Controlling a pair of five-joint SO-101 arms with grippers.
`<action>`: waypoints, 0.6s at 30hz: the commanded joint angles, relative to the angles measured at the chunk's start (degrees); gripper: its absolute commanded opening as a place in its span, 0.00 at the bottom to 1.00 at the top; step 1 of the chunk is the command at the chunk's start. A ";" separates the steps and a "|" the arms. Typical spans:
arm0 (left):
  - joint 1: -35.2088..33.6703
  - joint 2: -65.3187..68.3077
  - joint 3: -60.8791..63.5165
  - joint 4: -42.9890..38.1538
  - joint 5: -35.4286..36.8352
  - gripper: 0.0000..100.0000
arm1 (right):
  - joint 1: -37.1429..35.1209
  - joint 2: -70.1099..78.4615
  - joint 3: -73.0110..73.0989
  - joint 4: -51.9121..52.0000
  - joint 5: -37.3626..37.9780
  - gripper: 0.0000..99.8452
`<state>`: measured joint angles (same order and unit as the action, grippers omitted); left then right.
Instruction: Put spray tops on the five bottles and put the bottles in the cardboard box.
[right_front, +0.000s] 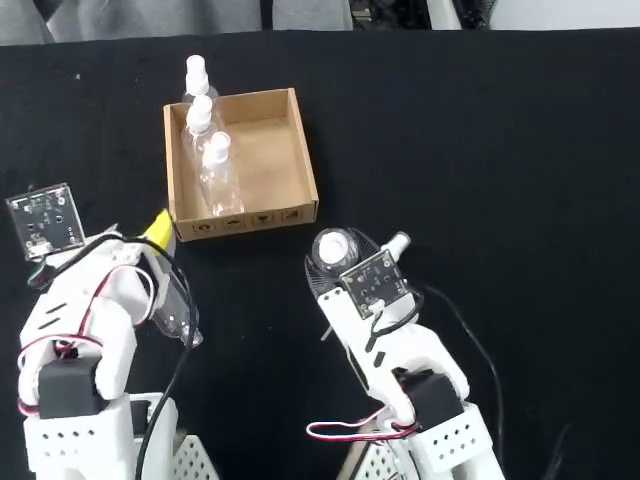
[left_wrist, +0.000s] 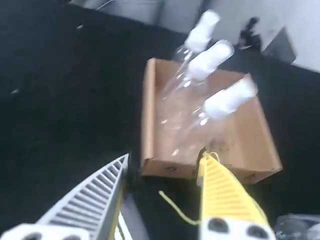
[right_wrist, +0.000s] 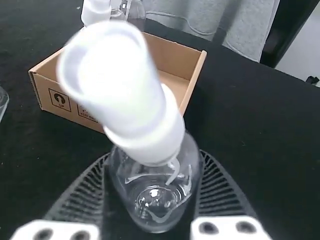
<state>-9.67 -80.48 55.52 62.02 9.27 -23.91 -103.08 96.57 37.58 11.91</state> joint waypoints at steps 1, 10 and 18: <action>-3.38 -0.62 -2.95 3.43 -4.31 0.22 | 1.85 -5.58 -0.22 -1.49 -0.44 0.08; -8.04 -0.09 -0.57 8.35 -5.63 0.32 | 1.85 -5.58 -0.22 -1.41 -0.44 0.08; -9.10 2.11 3.91 8.18 -9.14 0.33 | 1.85 -5.58 -0.22 -1.41 -0.44 0.08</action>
<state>-18.29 -80.48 58.95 70.37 2.33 -23.91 -103.08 96.57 37.58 11.91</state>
